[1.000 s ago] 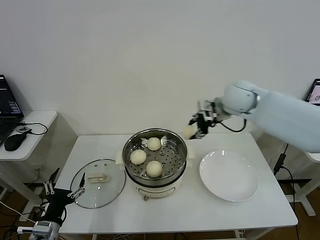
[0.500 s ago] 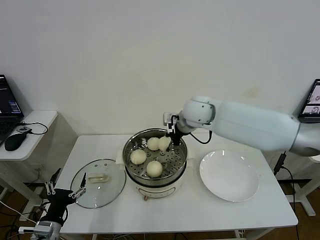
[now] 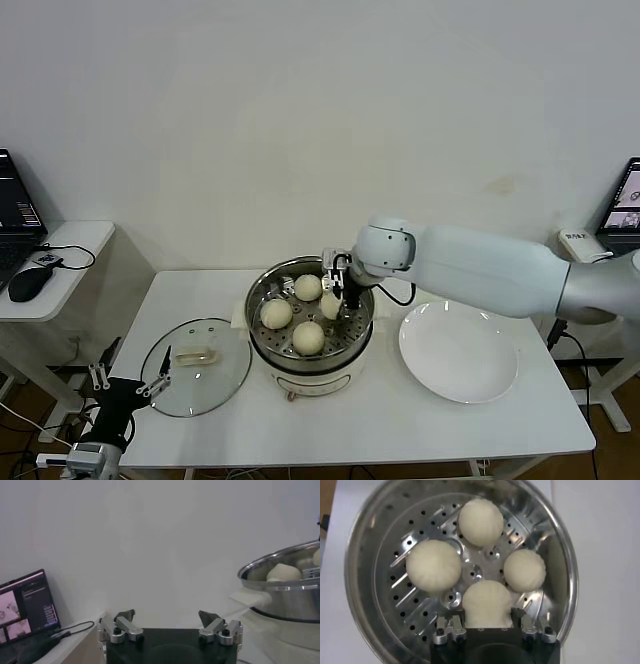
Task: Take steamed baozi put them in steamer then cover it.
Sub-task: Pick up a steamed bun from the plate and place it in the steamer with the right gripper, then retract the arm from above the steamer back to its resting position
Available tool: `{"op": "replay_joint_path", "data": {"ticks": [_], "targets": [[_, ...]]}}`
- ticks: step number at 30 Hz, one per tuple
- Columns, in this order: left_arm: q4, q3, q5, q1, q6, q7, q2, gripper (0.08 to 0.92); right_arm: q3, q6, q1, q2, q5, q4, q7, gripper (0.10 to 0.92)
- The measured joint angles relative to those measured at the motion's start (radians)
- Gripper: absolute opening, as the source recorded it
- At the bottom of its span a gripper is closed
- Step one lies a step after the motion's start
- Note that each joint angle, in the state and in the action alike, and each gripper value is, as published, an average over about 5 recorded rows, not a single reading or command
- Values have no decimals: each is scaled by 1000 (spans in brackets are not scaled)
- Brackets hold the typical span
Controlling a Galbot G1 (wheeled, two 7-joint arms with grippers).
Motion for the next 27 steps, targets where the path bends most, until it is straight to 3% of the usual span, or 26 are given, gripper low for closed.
{"op": "replay_joint_path", "data": {"ticks": [7, 17, 27], "targets": [[0, -1, 0, 0, 0, -1, -1, 823, 13, -4, -23, -7, -20, -1, 1, 593], [-3, -6, -3, -5, 3, -1, 0, 823, 49, -9, -2, -51, -5, 48, 12, 813], [-4, -12, -16, -2, 5, -6, -3, 823, 153, 25, -31, -195, 58, 198, 129, 823]]}}
